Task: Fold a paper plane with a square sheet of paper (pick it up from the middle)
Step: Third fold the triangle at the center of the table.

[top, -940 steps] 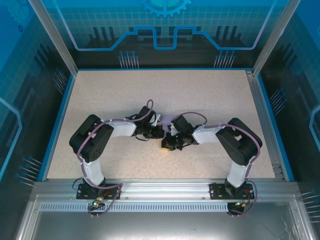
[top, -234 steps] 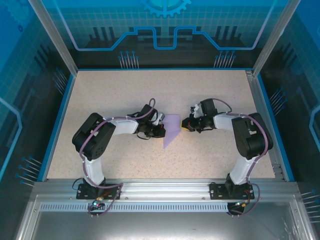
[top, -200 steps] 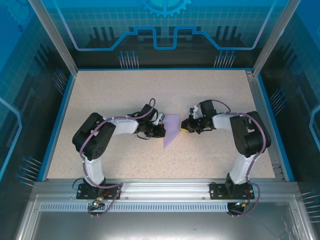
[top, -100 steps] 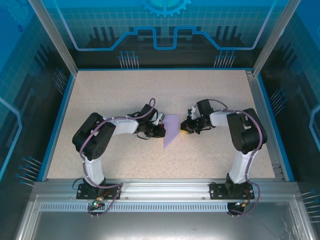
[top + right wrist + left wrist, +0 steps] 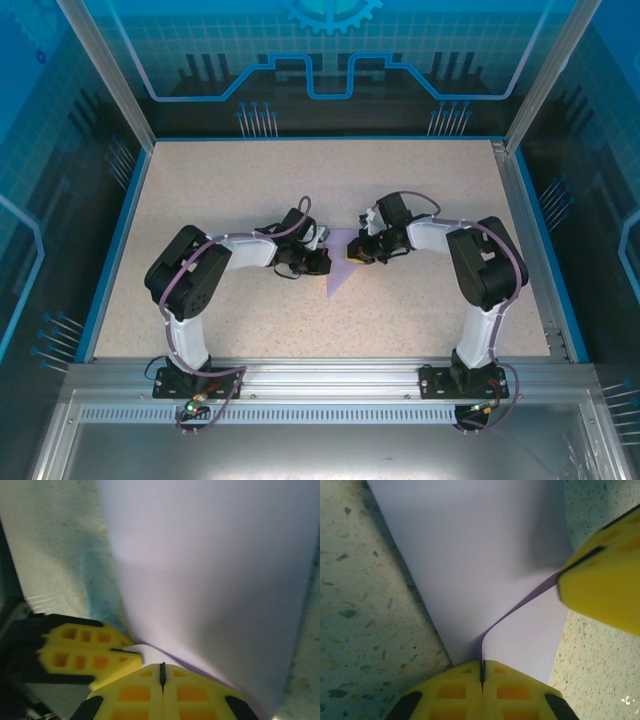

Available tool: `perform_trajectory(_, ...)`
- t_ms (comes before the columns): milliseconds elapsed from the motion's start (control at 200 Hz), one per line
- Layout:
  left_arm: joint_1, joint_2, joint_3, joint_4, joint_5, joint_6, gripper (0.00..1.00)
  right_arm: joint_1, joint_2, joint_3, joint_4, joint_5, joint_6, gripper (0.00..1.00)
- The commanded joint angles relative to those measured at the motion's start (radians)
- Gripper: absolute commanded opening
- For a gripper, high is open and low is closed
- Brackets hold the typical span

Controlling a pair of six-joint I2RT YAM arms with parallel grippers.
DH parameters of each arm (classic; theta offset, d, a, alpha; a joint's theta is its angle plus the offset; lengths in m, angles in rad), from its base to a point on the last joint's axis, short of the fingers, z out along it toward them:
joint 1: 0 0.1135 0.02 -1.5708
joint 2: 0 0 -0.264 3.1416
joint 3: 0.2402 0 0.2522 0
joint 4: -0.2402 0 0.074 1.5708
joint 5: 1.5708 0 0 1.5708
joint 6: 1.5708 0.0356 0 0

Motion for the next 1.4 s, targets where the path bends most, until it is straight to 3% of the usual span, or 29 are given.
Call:
perform_trajectory(0, -0.001, 0.018, -0.017, -0.168, -0.089, 0.018, 0.01, 0.01, 0.037, -0.027, 0.005, 0.025, 0.016, 0.0)
perform_trajectory(120, -0.001, -0.029, 0.004, -0.206, -0.107, 0.021, 0.07, 0.009, 0.052, -0.044, 0.018, 0.04, 0.026, 0.0)
perform_trajectory(195, 0.0, -0.064, 0.015, -0.233, -0.121, 0.016, 0.15, 0.01, 0.052, -0.054, 0.025, 0.047, 0.039, 0.0)
perform_trajectory(365, -0.001, -0.191, 0.015, -0.275, -0.169, -0.034, 0.19, 0.015, 0.039, -0.073, 0.052, 0.06, 0.096, 0.0)
perform_trajectory(455, -0.001, -0.26, 0.007, -0.292, -0.186, -0.076, 0.16, 0.026, 0.026, -0.083, 0.057, 0.082, 0.127, 0.0)
perform_trajectory(570, -0.008, -0.323, -0.054, -0.165, -0.089, -0.167, 0.08, 0.037, 0.01, -0.108, 0.095, 0.09, 0.182, 0.0)
perform_trajectory(735, -0.048, -0.218, -0.027, -0.049, 0.035, -0.229, 0.02, 0.044, -0.012, -0.121, 0.123, 0.077, 0.225, 0.01)
perform_trajectory(1065, -0.07, -0.041, -0.065, -0.002, -0.005, -0.271, 0.0, 0.045, -0.074, -0.068, 0.078, 0.051, 0.167, 0.03)
perform_trajectory(1205, -0.072, -0.024, -0.095, 0.002, -0.034, -0.266, 0.0, 0.056, -0.137, -0.089, 0.082, 0.044, 0.154, 0.04)
perform_trajectory(1395, -0.085, -0.013, -0.08, -0.048, -0.061, -0.222, 0.0, 0.085, -0.11, -0.117, 0.112, 0.051, 0.172, 0.03)
